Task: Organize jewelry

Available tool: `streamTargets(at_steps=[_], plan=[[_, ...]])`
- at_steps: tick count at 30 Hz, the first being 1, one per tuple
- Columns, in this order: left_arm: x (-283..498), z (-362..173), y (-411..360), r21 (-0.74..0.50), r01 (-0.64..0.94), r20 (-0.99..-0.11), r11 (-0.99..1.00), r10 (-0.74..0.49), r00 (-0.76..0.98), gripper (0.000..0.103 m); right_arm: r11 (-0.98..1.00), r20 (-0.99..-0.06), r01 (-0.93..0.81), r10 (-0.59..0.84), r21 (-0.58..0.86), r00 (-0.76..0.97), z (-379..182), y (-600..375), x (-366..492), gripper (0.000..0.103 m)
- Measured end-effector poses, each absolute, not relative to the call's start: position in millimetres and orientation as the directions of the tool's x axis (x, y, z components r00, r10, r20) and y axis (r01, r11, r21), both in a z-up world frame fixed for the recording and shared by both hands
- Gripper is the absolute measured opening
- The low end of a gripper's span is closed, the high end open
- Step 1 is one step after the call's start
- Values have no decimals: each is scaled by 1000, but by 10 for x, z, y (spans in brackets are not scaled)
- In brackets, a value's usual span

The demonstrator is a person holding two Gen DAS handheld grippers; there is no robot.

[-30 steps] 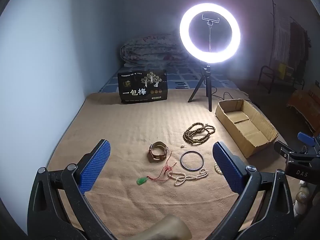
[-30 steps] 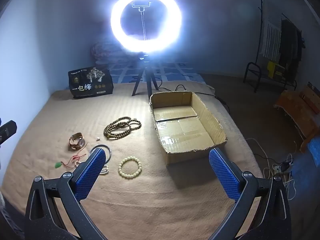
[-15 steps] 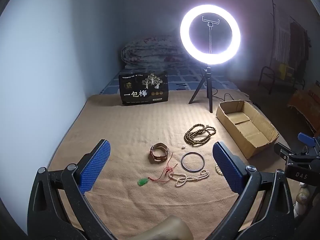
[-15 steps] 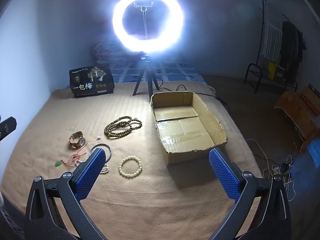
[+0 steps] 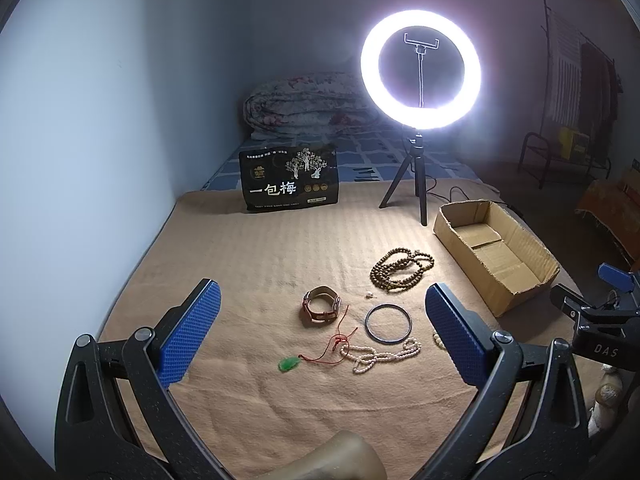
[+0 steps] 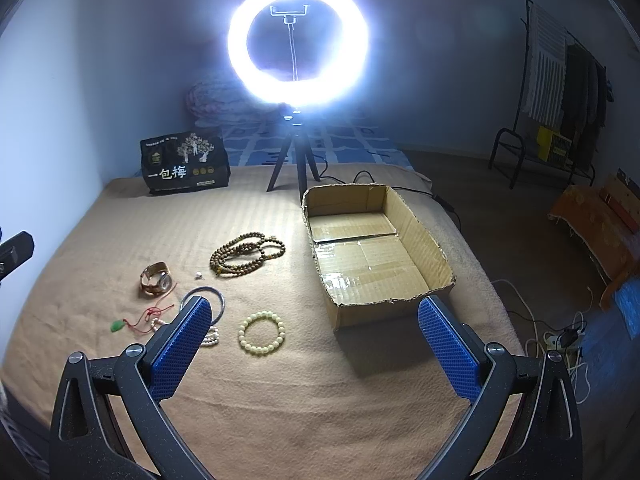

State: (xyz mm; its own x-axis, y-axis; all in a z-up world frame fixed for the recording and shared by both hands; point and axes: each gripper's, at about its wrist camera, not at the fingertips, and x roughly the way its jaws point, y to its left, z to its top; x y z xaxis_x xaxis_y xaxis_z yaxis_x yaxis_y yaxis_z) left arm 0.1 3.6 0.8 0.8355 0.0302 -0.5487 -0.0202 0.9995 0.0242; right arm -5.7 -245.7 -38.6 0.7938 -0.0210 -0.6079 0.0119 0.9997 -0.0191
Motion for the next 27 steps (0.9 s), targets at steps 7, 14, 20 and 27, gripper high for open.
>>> streamTargets(at_steps=[7,14,20,27], plan=[[0,17,44,25,-20,-547,999,30,837,103,1000,-609,9,-20,-22,793,-383,-2451,-76,103],[-7,11,52,26,-21,-546,999,31,837,103,1000,-609,9,-21,-23,793,-370,-2447,-76,103],[-8,24,69,27,-21,-547,999,32,836,103,1000,-608,9,-21,-23,794,-370,-2449,-84,103],[-12,24,53,29,-20,-546,999,32,837,103,1000,-607,10,-24,-27,794,-372,-2449,-81,103]])
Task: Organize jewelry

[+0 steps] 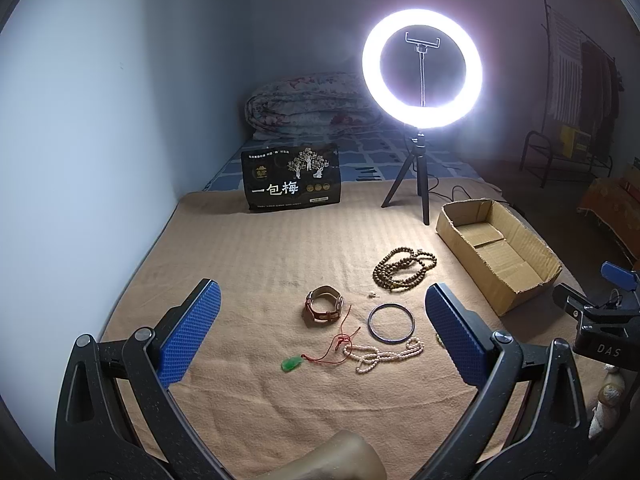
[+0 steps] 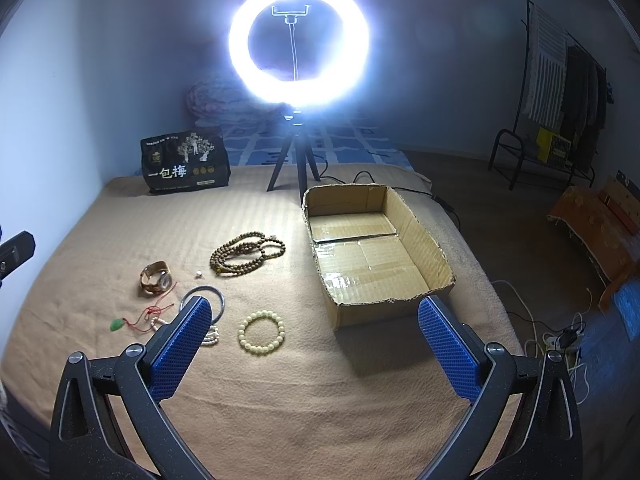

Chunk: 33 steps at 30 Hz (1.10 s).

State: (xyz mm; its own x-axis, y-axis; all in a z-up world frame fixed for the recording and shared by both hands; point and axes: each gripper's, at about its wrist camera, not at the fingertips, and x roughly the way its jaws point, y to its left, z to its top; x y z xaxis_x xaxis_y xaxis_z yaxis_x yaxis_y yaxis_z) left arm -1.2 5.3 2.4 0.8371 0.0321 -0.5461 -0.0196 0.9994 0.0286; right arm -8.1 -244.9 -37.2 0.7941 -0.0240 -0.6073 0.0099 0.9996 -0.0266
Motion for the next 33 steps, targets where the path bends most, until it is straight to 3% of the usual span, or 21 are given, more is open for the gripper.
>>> streamTargets(at_steps=[33], plan=[[60,-69,243,36,-37,-565,999,51,823,103,999,-609,-12,-14,-39,793,-419,-2390,-78,103]])
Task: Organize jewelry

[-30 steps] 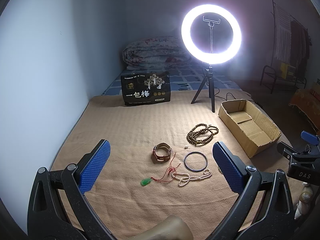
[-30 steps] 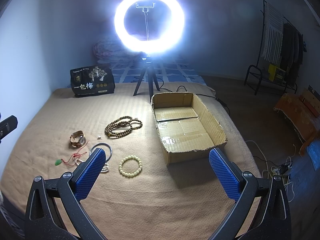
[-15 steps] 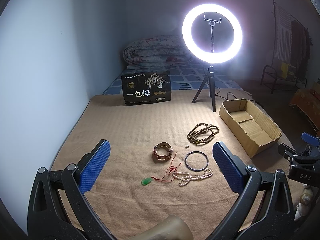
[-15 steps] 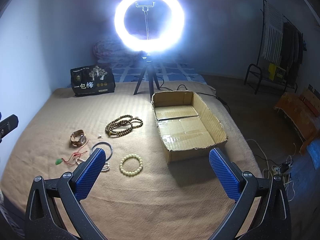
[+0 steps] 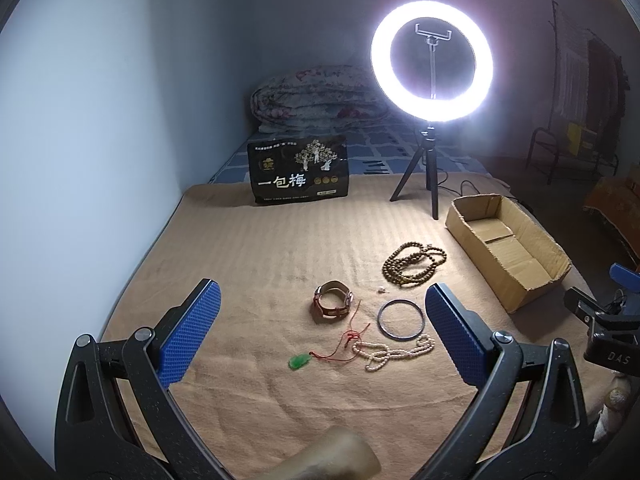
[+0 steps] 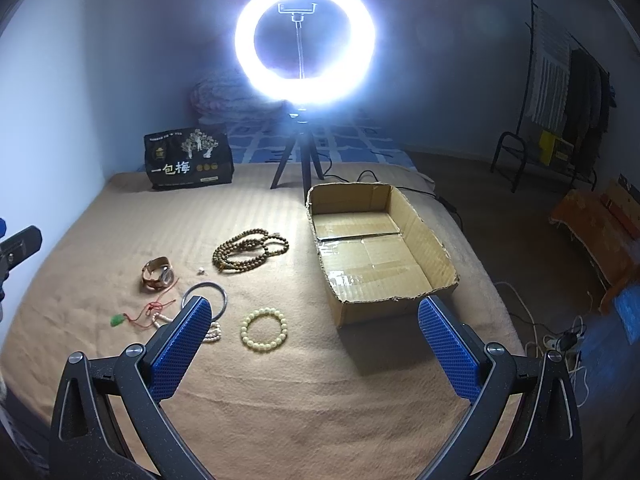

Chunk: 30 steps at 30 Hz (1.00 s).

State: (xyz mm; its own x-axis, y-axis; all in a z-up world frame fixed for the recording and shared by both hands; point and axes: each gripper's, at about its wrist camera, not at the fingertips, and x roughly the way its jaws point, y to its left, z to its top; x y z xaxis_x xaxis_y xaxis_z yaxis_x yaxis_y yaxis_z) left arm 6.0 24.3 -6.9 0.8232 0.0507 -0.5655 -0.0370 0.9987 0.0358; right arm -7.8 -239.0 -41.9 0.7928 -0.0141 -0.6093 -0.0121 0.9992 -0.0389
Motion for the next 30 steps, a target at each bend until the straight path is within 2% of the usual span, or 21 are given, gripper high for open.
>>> streamTargets(at_steps=[9,13,18,19,23,28,30], plan=[[249,-119,481,18,-67,-594,998,64,802,103,993,-590,-119,84,-21,803,-515,-2272,-20,103],[380,-201,630,-16,-77,-629,997,50,776,103,986,-621,-157,95,-47,778,-595,-2189,59,103],[502,-372,758,-40,-81,-666,996,34,745,91,971,-679,-225,110,-83,726,-787,-2055,167,103],[524,-417,769,-48,-75,-677,996,23,736,84,969,-689,-235,121,-74,714,-813,-2049,188,103],[608,-636,726,-86,-9,-729,996,-57,682,70,959,-729,-280,158,-47,666,-955,-1987,271,102],[730,-910,561,-121,73,-785,990,-140,604,55,939,-779,-344,219,5,587,-1101,-1946,370,80],[770,-1000,520,-154,93,-800,984,-179,572,55,932,-803,-361,243,37,545,-1181,-1933,427,74]])
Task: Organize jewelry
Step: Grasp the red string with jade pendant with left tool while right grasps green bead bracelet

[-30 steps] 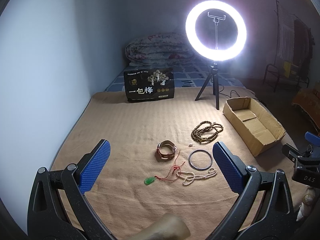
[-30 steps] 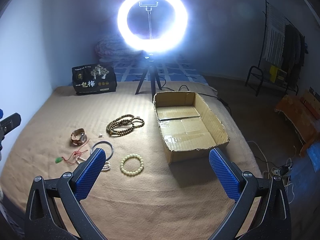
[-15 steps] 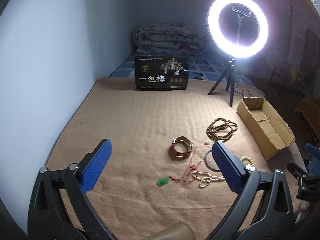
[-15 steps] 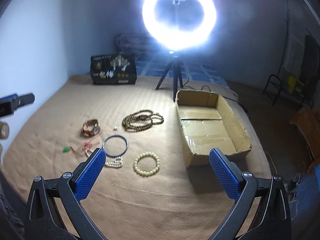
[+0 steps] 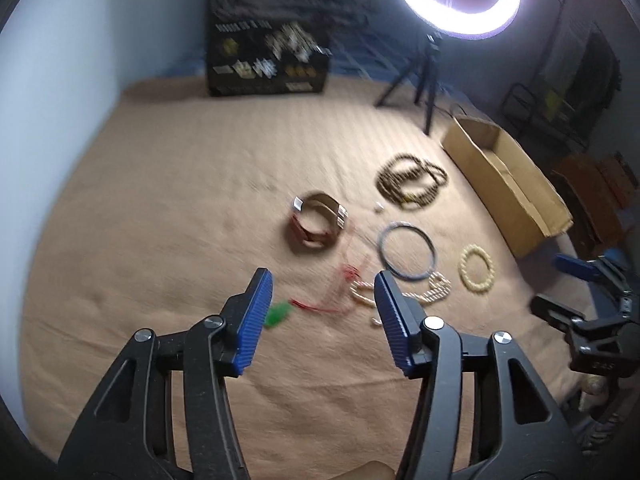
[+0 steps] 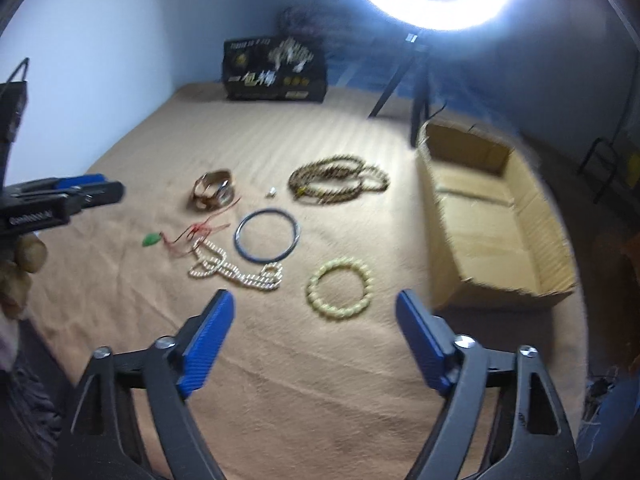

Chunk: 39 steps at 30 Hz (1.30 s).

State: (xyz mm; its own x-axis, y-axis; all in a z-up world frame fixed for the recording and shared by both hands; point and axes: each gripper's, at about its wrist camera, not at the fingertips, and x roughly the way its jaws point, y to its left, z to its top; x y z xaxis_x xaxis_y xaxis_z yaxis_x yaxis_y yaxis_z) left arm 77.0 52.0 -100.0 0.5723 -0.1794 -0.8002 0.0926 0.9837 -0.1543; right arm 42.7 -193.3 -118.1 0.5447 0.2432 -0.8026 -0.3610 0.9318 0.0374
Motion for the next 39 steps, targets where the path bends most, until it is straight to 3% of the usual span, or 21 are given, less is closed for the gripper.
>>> streamTargets(at_steps=[2,5,11,34,39], plan=[[830,-1096,453,-172,113,-812,979,-205,546,52,924,-821,-379,261,59,508,-1262,-1906,478,61],[936,-1217,427,-212,110,-827,971,-238,509,47,921,-844,-384,255,64,472,-1381,-1875,575,51],[1078,-1389,469,-258,97,-843,961,-273,463,39,923,-877,-369,263,108,402,-1591,-1874,812,39],[1426,-1852,263,-180,123,-886,976,-215,410,22,919,-904,-389,217,62,367,-1847,-1803,1049,32],[1490,-1891,277,-180,111,-888,977,-210,410,10,917,-905,-395,212,53,370,-1878,-1775,1095,32]])
